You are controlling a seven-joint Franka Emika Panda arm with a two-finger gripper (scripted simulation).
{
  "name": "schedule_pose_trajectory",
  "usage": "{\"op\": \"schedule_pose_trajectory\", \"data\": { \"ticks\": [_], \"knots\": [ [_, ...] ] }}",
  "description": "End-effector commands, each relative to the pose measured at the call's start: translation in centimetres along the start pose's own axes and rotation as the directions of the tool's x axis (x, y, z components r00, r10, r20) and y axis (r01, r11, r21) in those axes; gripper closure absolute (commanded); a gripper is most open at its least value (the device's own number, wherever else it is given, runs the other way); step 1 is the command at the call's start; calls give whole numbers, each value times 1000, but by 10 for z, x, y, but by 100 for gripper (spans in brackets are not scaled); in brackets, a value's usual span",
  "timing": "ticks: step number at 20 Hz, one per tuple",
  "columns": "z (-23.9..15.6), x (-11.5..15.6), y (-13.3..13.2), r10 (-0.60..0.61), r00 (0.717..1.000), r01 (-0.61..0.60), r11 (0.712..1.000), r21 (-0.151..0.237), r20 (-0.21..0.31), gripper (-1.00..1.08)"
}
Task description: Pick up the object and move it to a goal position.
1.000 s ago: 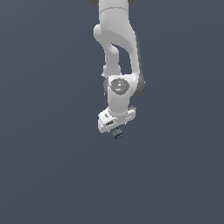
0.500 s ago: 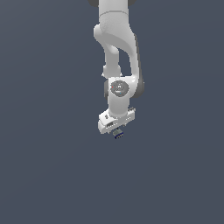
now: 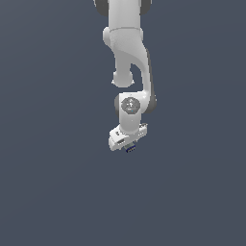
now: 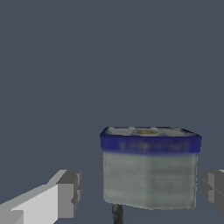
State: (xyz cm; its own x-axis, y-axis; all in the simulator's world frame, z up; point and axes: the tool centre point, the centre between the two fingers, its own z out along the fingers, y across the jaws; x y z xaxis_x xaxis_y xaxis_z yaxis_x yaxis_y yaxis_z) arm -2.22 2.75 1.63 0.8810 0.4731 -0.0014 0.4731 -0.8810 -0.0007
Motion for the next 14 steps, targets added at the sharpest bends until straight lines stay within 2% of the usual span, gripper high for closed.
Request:
{"op": "schedule_pose_trajectory", "data": {
  "ticks": [1,2,3,14],
  "knots": [
    [4,1,1,0,1000,0,1000,-1,-1,-92],
    [4,1,1,0,1000,0,1000,-1,-1,-92],
    [4,1,1,0,1000,0,1000,-1,-1,108],
    [3,1,1,0,1000,0,1000,-1,-1,108]
  ]
}}
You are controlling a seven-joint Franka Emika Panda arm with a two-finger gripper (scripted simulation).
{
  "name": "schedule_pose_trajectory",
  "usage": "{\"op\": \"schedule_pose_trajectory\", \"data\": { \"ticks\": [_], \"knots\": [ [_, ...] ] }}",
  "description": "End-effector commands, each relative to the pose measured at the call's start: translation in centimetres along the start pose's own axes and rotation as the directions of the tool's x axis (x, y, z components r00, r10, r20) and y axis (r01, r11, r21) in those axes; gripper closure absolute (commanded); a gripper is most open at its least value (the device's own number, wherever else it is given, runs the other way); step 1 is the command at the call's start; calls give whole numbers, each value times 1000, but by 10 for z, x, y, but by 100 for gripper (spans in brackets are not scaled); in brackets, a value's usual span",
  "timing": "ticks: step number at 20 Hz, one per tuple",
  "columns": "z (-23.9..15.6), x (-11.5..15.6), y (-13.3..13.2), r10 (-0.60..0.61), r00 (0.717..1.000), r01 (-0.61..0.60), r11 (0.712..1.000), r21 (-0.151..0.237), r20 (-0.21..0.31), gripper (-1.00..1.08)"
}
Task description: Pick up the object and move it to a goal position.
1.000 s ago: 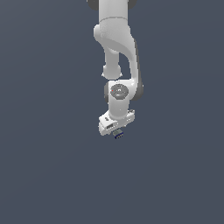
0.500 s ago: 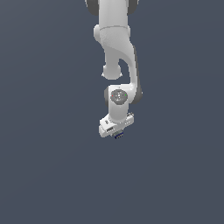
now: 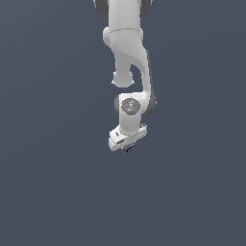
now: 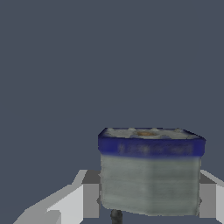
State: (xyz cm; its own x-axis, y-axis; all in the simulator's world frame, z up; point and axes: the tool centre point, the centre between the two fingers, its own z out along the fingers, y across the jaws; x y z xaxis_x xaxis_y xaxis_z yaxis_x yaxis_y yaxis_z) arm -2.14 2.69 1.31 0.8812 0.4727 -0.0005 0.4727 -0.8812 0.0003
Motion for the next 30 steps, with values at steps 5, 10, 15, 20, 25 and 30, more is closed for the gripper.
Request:
{"op": "schedule_pose_trajectory", "data": {
  "ticks": [5,10,15,20,25,30],
  "knots": [
    [-11,5,-3,0,1000,0,1000,0,0,108],
    [-38,16,-12,-1,1000,1,1000,0,0,108],
    [-78,33,-23,-1,1000,1,1000,0,0,108],
    [-126,55,-38,-1,1000,1,1000,0,0,108],
    [-164,73,-48,-1,1000,1,1000,0,0,108],
    [-189,85,-55,-1,1000,1,1000,0,0,108]
  ]
}}
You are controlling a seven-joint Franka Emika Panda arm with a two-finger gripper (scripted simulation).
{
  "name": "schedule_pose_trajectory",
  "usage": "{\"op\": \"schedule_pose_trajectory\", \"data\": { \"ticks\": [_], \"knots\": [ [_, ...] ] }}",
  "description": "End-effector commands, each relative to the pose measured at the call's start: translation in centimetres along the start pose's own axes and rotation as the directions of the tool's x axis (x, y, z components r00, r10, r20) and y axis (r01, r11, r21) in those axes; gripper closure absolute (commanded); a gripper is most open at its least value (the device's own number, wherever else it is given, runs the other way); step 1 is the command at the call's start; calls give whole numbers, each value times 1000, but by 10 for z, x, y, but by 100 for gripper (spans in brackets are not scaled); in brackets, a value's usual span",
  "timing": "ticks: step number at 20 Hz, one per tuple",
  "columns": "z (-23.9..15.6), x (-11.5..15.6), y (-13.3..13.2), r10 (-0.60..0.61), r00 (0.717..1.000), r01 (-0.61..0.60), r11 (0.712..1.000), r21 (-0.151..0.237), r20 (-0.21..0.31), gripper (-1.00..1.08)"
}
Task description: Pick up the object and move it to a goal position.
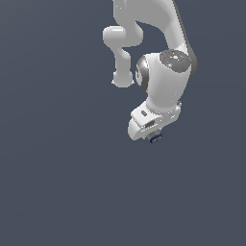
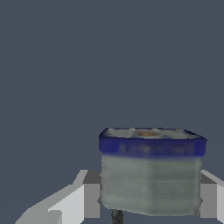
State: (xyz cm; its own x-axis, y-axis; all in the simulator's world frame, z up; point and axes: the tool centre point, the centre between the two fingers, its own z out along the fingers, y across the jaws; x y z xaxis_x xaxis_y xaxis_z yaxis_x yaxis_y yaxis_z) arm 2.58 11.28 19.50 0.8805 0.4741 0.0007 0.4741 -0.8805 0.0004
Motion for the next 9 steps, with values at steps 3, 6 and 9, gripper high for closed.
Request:
{"op": "schedule_pose_trajectory", "data": {
  "ticks": [3,6,9],
  "knots": [
    [-15,8,-4,1,1000,-1,1000,0,1,108],
    [-19,10,-5,1,1000,-1,1000,0,1,108],
    [-19,11,-4,1,1000,-1,1000,0,1,108]
  ]
}}
